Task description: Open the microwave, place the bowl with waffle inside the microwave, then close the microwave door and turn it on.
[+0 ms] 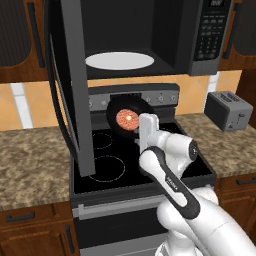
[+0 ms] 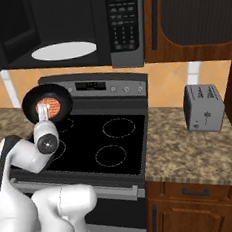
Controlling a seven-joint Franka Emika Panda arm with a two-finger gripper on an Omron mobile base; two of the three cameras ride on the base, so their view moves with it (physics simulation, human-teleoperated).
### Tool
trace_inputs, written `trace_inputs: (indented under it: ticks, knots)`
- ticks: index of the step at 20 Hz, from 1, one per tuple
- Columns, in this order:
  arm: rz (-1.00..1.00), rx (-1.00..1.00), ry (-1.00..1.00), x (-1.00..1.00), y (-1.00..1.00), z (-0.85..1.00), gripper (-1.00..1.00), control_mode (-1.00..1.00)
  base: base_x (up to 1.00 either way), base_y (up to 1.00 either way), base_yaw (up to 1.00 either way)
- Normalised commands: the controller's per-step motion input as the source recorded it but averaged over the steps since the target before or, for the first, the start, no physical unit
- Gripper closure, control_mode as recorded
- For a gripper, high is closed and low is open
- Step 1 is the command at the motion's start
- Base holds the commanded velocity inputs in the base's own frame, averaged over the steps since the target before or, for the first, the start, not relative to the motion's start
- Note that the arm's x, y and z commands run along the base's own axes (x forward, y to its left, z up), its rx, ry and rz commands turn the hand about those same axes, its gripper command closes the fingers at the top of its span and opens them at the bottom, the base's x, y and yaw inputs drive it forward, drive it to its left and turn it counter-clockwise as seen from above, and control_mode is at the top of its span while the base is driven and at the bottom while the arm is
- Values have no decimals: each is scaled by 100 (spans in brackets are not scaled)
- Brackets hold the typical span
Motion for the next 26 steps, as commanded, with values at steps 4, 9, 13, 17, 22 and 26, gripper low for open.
trace_inputs:
  ticks: [4, 9, 13, 17, 22, 26]
  knots:
    - [-16, 0, 12, -29, -69, 100, 100, -100, 0, 0, 0]
    - [-4, -1, 8, -34, -21, 28, 100, -100, 0, 0, 0]
    - [0, 0, 2, -67, -21, 45, 100, -100, 0, 0, 0]
    - [0, 0, 4, -71, -16, 79, 100, -100, 0, 0, 0]
    - [0, 0, 2, -54, -15, 86, 100, -100, 0, 0, 0]
    - [3, 0, 19, 20, 0, 76, 100, -100, 0, 0, 0]
